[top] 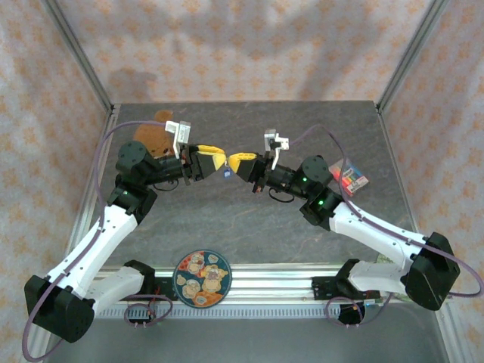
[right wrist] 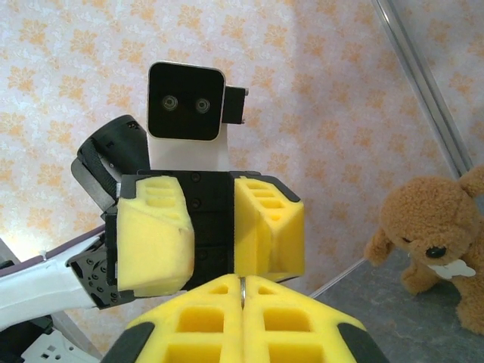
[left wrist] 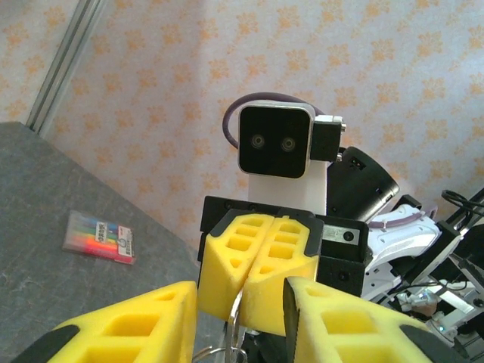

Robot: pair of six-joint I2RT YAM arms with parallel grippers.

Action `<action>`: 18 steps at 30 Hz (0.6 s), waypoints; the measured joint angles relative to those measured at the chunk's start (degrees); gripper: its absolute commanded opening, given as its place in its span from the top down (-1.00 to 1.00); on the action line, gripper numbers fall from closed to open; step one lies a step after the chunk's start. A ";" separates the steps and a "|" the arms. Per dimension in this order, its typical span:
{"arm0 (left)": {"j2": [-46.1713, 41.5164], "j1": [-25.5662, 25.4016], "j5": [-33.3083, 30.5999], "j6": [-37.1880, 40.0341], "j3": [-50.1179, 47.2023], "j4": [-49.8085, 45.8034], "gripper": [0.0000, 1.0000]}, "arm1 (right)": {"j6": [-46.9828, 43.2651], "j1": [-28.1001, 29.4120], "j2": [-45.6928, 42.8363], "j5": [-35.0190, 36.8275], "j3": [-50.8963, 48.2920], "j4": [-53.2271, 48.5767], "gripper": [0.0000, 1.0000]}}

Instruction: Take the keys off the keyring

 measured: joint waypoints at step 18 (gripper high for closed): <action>0.48 -0.61 0.26 0.15 0.00 0.44 0.63 | 4.17 -0.02 3.17 -1.49 0.02 5.55 1.00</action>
